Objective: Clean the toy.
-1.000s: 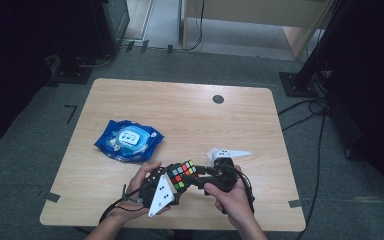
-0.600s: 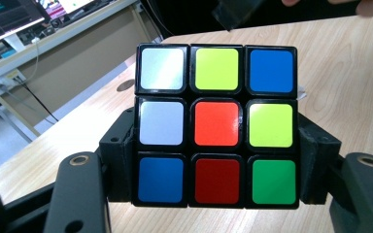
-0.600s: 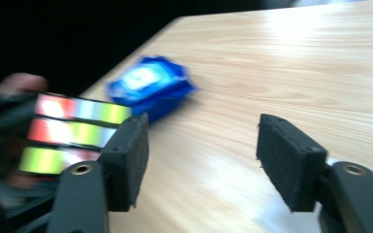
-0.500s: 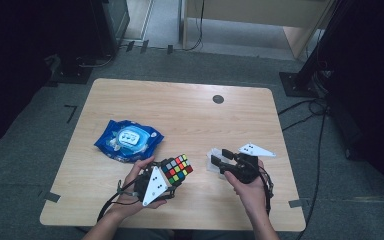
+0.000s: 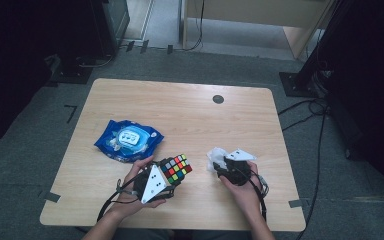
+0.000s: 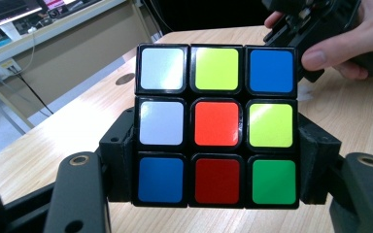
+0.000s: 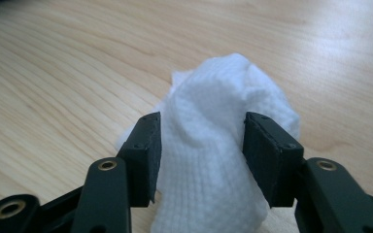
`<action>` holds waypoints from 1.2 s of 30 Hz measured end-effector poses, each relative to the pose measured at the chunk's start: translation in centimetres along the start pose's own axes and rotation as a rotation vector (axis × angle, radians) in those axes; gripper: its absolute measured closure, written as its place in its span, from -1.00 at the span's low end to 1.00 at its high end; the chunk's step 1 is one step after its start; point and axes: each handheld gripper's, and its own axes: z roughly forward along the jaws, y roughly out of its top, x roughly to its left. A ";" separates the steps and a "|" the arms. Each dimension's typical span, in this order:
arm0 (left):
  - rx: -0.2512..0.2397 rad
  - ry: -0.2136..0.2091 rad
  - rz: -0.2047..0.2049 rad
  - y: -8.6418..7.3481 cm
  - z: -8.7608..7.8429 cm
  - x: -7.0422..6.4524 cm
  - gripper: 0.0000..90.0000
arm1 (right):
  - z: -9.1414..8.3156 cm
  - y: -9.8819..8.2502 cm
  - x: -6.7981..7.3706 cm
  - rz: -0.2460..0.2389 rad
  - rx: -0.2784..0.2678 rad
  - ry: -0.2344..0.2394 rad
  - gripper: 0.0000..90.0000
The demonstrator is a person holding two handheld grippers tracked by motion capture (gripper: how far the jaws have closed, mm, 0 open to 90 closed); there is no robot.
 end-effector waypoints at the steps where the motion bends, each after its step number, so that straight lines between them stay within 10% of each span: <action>1: 0.000 -0.001 -0.001 0.0 0.0 0.0 -0.25 | 0.1 -0.1 0.0 0.002 0.008 -0.008 0.11; 7: -0.004 -0.007 -0.011 0.0 0.0 0.1 -0.25 | 0.3 -0.5 0.4 -0.005 -0.010 -0.049 0.18; 16: -0.005 -0.021 -0.031 0.1 -0.1 0.1 -0.25 | -0.1 -0.4 0.2 0.031 -0.002 -0.107 0.95; 28: -0.002 -0.042 -0.085 0.2 0.3 0.1 -0.25 | -7.5 3.9 6.3 0.025 -0.363 0.215 0.96; 36: -0.018 -0.057 -0.063 0.6 0.3 -0.7 -0.25 | -8.8 4.8 10.6 -0.058 -0.420 0.339 0.94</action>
